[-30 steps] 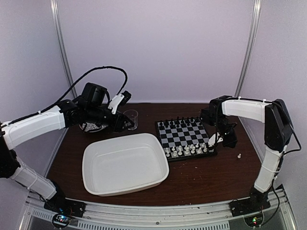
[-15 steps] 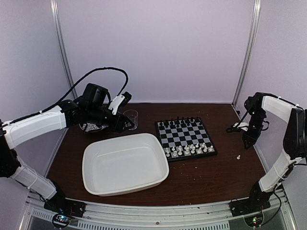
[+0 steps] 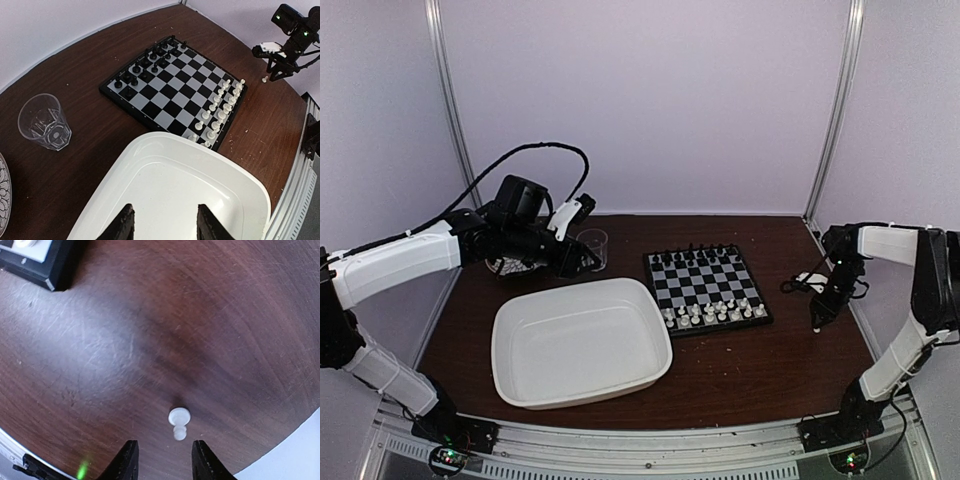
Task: Set up the chess pieces on the board
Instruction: Pick up the pawn from the corner of the board.
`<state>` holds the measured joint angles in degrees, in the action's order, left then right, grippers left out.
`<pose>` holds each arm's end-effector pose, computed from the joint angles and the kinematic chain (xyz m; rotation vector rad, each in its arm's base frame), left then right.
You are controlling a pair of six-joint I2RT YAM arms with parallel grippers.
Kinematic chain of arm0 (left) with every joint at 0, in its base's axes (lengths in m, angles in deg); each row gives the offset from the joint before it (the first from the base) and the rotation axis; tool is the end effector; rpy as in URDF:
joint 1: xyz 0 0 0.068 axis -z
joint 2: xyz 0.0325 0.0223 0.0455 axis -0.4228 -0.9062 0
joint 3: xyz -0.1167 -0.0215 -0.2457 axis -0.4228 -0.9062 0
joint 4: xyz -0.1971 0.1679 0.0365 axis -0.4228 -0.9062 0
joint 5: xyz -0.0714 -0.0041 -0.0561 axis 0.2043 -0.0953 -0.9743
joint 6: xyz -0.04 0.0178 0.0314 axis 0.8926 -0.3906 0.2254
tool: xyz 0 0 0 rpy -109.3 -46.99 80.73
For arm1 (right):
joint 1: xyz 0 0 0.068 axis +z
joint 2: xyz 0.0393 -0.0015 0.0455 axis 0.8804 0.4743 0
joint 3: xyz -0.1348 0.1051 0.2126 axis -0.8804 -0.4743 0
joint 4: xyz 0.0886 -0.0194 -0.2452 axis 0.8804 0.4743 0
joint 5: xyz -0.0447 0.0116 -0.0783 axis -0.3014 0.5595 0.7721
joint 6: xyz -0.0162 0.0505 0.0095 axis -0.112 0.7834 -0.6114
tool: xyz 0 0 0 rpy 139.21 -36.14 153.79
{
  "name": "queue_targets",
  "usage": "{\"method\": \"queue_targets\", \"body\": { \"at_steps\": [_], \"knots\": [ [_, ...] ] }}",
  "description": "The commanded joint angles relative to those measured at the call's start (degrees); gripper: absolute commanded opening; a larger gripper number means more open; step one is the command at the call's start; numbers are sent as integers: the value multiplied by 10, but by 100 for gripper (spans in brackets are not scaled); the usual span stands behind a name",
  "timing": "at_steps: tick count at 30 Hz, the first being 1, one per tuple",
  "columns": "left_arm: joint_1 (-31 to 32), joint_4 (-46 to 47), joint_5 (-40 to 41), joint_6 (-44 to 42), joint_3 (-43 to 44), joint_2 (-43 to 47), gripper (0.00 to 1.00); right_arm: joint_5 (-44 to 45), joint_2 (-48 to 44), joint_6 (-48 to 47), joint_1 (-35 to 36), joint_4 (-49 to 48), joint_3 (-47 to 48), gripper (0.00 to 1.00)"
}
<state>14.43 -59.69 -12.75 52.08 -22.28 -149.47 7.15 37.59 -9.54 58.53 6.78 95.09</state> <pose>0.2384 -0.2072 0.3065 0.7042 2.2167 -0.7380 0.2645 -0.0092 0.1863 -0.9394 2.9300 0.2165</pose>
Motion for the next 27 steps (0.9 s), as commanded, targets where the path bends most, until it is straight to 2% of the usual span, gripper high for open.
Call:
{"method": "queue_targets", "body": {
  "at_steps": [1, 9, 27],
  "knots": [
    [0, 8, 6, 0, 2, 0, 43, 27, 22, 27, -1, -43, 2, 39],
    [0, 5, 8, 1, 2, 2, 43, 44, 58, 29, -15, -44, 6, 34],
    [0, 15, 0, 4, -7, -1, 43, 19, 59, 24, -26, 1, 30, 11]
  ]
}}
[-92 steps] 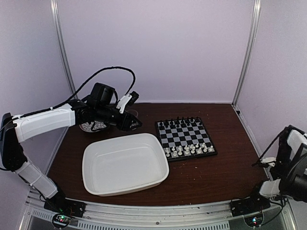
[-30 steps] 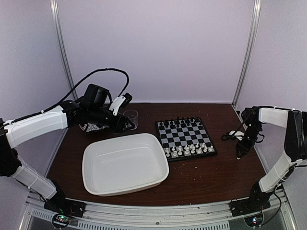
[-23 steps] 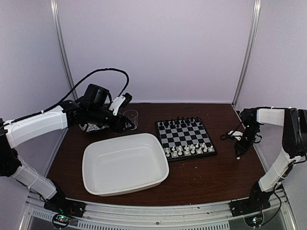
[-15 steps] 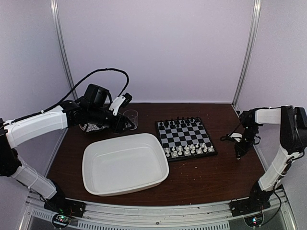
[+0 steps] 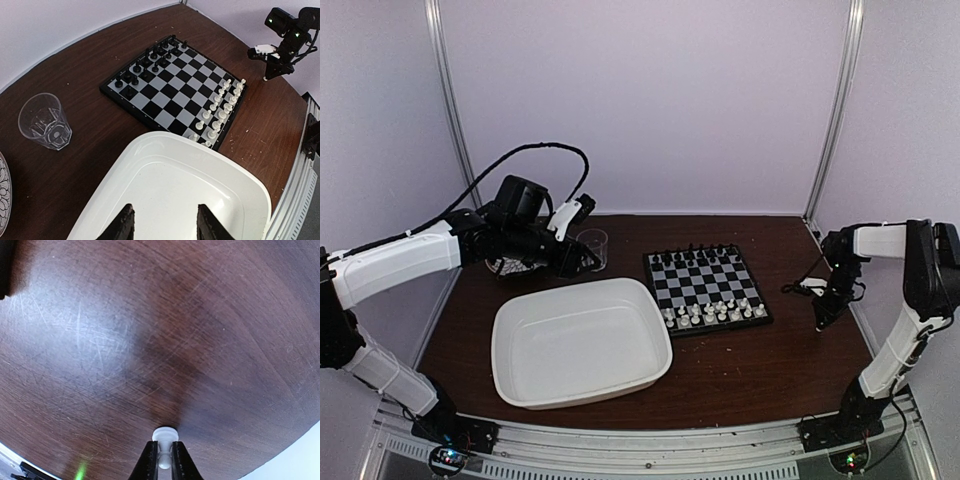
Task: Set up the chess pieces on the board
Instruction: Pick up the pawn from the corner of the board, then place the pawn at h2.
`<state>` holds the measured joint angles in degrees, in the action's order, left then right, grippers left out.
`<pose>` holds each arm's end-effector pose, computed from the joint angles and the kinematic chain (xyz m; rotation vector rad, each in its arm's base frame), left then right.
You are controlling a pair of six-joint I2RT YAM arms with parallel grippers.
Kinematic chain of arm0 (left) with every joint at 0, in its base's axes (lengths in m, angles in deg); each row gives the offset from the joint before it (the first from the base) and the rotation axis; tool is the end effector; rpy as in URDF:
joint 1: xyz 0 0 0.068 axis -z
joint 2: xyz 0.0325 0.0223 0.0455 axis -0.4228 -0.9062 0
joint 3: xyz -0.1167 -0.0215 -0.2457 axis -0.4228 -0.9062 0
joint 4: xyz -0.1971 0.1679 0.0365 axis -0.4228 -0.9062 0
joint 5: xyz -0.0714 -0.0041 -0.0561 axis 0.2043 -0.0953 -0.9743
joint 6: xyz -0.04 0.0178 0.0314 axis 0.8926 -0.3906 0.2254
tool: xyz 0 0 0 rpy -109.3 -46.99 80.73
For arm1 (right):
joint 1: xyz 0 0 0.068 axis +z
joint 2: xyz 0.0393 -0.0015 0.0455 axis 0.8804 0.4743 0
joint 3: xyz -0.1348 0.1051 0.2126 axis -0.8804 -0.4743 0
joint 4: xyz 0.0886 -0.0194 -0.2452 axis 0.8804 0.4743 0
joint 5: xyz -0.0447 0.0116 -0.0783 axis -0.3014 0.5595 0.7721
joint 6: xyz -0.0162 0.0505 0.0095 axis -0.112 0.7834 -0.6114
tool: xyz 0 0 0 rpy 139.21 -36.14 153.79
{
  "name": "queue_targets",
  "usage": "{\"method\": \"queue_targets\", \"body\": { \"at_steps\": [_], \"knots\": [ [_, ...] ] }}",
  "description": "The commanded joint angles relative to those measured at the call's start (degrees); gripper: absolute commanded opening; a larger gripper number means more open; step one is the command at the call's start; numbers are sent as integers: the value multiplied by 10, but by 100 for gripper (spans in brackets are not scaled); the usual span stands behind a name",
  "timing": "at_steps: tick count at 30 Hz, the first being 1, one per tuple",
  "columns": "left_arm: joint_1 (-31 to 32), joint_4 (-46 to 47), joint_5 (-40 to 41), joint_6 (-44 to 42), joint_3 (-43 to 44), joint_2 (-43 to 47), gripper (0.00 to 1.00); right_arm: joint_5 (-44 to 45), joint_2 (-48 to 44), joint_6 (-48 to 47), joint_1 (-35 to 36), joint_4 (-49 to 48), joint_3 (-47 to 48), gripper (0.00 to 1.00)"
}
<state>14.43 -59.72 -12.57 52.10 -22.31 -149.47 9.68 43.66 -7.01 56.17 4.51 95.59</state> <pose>0.2384 -0.2071 0.3063 0.7021 2.2181 -0.7344 0.2762 -0.0229 0.1614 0.8211 -3.0135 -0.1872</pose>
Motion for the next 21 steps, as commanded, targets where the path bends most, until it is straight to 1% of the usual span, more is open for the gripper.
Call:
{"method": "queue_targets", "body": {
  "at_steps": [1, 3, 6, 8, 11, 16, 21],
  "knots": [
    [0, 14, -1, 3, -6, 0, 43, -10, -5, -1, -2, 32, 33, 11],
    [0, 12, 1, 2, -6, 2, 43, -19, -11, 3, 3, 49, 58, 11],
    [0, 13, 3, 2, -6, 2, 43, -28, -20, 11, 28, 76, 97, 10],
    [0, 15, 1, 4, -6, 0, 43, -29, -20, 13, 53, 90, 126, 10],
    [0, 17, -4, 8, -6, -2, 43, -28, -10, 16, 111, 103, 171, 11],
    [0, 14, -11, 14, -2, -1, 43, -30, 44, 23, 182, 116, 263, 11],
    [0, 7, -8, 17, 1, 4, 43, -26, 114, 27, 223, 132, 329, 11]
  ]
}}
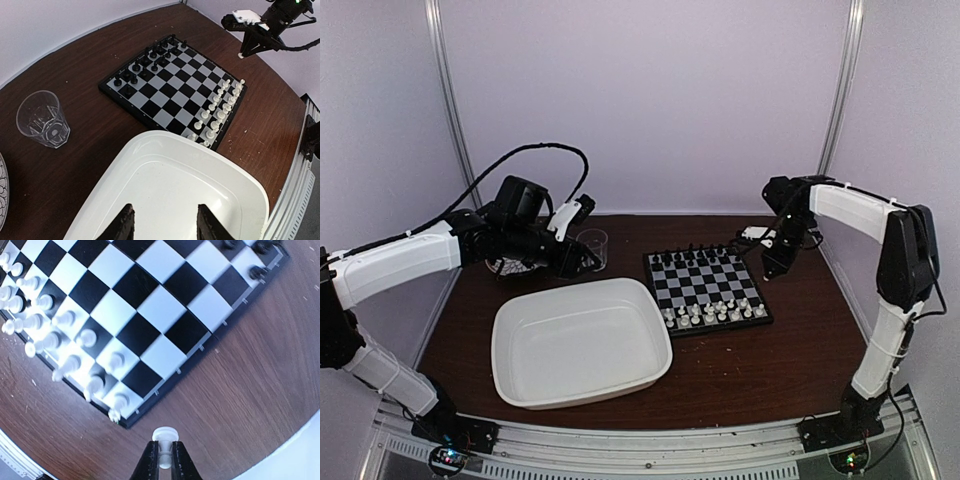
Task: Set up the chess pieces on the board
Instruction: Place the pawn at h2.
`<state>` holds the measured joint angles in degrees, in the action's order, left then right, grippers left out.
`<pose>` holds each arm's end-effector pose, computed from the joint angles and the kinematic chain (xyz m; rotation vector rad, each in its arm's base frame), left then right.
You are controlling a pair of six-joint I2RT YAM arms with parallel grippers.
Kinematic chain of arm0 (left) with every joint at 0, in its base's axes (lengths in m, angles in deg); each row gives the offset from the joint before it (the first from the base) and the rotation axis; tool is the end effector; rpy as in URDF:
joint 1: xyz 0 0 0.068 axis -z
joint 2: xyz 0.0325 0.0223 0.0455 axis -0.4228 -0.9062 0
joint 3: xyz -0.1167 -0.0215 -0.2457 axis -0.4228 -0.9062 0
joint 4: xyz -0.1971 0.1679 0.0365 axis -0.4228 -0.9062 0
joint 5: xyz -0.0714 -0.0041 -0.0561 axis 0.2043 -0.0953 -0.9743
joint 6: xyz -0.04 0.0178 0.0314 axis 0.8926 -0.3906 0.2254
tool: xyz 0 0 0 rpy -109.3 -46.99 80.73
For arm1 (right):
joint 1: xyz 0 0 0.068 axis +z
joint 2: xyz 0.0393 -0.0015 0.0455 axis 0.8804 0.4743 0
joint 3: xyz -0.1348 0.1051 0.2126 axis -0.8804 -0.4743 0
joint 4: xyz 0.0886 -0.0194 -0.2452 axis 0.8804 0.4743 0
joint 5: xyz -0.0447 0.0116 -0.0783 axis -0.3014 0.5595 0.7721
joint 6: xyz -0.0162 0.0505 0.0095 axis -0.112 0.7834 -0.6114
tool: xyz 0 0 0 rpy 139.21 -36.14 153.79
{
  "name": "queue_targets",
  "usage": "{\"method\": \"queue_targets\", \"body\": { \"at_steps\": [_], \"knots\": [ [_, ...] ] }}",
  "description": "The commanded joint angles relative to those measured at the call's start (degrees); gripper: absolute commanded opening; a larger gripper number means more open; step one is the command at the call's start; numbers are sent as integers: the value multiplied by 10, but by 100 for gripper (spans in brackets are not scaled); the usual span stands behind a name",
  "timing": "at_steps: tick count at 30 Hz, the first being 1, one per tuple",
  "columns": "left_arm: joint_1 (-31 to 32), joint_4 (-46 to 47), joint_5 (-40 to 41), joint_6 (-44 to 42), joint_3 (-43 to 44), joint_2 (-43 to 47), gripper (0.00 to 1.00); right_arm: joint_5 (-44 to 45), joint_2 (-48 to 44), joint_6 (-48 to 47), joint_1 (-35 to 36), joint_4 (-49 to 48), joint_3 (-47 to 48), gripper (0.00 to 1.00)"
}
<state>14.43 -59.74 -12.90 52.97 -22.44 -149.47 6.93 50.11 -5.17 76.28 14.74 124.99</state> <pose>0.2381 -0.2071 0.3055 0.6897 2.2281 -0.7475 0.3403 0.0943 0.2554 -1.2367 2.6724 0.1835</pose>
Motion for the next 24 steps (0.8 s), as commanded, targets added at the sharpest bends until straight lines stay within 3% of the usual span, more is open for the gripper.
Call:
{"method": "queue_targets", "body": {
  "at_steps": [1, 24],
  "knots": [
    [0, 6, -4, 7, 2, 6, 43, 2, 63, 9, 27, 33, 42, 11],
    [0, -2, 12, 8, -8, 17, 43, 28, 139, 21, 53, 11, 25, 12]
  ]
}}
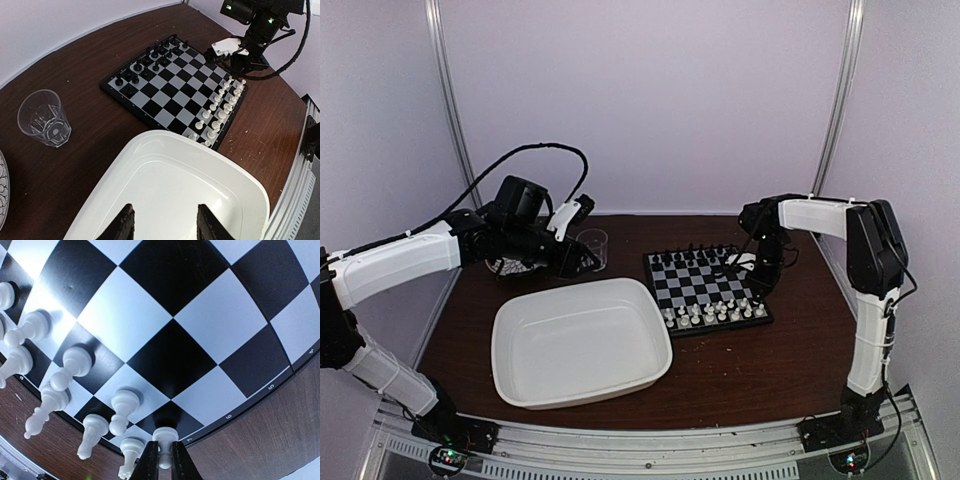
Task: Set up the chess pieces on the board
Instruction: Place the pawn at h2, then reset both arms
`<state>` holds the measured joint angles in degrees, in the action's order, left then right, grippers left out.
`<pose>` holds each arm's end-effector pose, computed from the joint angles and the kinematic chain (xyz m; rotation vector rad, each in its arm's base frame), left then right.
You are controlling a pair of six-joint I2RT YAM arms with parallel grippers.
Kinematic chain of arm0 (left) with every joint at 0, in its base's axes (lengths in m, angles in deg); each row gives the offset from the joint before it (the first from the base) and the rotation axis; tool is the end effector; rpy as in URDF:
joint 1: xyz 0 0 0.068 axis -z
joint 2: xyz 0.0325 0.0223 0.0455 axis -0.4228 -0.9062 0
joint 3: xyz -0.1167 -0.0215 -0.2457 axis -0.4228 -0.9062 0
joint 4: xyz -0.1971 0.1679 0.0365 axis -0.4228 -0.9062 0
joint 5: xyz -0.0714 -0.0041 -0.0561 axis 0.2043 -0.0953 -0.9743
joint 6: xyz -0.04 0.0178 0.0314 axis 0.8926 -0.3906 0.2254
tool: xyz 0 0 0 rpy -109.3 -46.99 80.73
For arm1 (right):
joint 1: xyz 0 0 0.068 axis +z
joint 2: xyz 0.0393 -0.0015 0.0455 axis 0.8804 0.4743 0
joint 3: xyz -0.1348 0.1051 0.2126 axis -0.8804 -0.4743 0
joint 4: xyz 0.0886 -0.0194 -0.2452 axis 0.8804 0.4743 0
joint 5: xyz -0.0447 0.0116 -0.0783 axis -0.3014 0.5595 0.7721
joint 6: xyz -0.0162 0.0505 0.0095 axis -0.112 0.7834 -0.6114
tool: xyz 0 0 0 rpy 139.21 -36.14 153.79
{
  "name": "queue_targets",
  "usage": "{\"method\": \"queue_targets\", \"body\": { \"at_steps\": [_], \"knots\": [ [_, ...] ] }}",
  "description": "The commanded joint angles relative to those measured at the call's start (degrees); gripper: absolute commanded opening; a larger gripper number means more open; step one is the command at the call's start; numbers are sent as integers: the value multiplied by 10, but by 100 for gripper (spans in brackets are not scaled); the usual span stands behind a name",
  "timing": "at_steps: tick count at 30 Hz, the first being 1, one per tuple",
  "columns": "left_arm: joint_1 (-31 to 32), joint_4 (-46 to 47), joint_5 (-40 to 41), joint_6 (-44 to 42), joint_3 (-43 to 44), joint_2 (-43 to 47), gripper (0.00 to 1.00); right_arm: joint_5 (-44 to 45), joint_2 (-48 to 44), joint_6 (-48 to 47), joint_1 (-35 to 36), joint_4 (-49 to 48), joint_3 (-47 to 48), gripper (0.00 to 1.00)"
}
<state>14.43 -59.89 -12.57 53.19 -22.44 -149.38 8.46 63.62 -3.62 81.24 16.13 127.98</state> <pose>0.2379 -0.2067 0.3057 0.6824 2.2313 -0.7428 0.3595 0.1325 0.1861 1.3676 -2.7927 -0.2063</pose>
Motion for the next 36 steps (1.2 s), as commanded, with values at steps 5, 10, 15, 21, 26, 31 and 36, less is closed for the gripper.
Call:
{"method": "queue_targets", "body": {
  "at_steps": [5, 10, 15, 21, 26, 31, 36],
  "knots": [
    [0, 5, 5, 9, -14, 17, 43, 14, 10, 6, 4, -7, -2, 12],
    [0, 5, 5, 9, -14, 16, 43, 15, 12, 8, 6, -10, -3, 17],
    [0, 4, 6, 8, -12, 15, 43, 16, -16, 16, 8, -2, 0, 27],
    [0, -9, 31, 9, -5, 12, 43, 17, -94, 24, 6, 48, 44, 34],
    [-11, -55, 153, 27, 6, 14, 49, -9, -199, 44, -34, 22, 64, 35],
    [-43, -51, 219, 51, -20, 44, 67, -41, -336, 109, -116, -177, -39, 98],
    [-45, -11, 248, 48, -62, 50, 93, -68, -425, 222, -149, -406, -220, 100]
  ]
}}
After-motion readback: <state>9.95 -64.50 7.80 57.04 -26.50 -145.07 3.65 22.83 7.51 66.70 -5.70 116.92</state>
